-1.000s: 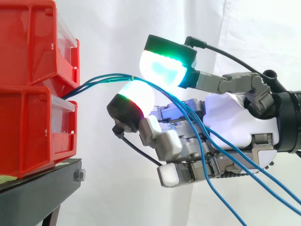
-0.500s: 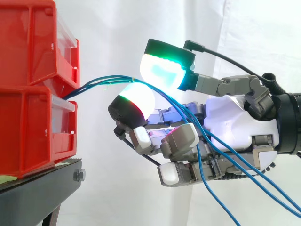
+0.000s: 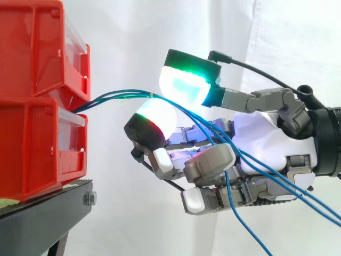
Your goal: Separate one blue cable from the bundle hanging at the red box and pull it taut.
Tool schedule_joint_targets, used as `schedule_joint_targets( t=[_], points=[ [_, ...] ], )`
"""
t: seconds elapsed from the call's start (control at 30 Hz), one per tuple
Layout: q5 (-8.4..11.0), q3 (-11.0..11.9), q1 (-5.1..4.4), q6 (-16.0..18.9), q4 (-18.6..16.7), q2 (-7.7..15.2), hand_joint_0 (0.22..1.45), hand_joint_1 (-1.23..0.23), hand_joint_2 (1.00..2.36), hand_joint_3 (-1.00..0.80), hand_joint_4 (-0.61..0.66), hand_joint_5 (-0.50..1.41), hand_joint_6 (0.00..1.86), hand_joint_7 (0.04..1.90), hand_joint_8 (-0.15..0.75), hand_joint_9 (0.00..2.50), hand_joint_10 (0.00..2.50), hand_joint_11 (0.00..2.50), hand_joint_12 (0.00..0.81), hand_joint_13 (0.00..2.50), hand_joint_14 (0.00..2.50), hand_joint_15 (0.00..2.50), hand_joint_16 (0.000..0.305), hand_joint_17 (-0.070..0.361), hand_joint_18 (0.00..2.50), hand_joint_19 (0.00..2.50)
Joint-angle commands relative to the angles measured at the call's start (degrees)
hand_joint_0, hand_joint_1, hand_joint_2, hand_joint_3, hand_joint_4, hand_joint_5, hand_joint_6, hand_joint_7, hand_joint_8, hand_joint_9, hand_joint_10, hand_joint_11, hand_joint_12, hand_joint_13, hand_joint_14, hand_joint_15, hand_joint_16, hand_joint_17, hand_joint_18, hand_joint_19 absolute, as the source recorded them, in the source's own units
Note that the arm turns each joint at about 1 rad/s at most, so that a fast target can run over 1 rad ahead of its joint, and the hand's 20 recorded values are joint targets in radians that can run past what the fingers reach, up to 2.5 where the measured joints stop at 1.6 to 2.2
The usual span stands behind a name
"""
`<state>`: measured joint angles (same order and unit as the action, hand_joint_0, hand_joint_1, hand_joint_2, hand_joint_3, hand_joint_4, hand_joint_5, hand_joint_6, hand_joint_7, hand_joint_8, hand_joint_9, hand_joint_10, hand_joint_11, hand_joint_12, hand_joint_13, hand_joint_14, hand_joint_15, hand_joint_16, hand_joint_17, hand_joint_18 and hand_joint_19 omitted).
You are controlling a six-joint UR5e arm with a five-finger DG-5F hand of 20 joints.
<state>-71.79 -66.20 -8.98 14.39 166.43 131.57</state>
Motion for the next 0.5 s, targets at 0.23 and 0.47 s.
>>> schedule_joint_targets(
  t=[0.23,0.47],
  points=[
    [0.16,0.02,0.02,-0.24,0.21,0.0,0.71,-0.67,1.01,-0.44,0.19,-0.23,0.81,1.11,0.314,0.66,0.02,1.03,0.309,1.1,0.57,1.65,0.04,0.091,0.96,0.79],
    [0.07,0.02,-0.07,-0.86,0.73,0.0,0.7,-0.67,1.01,-0.44,0.2,-0.23,0.81,1.1,0.314,0.67,0.02,1.04,0.313,1.07,0.73,1.63,0.04,0.091,1.0,0.83]
  ],
)
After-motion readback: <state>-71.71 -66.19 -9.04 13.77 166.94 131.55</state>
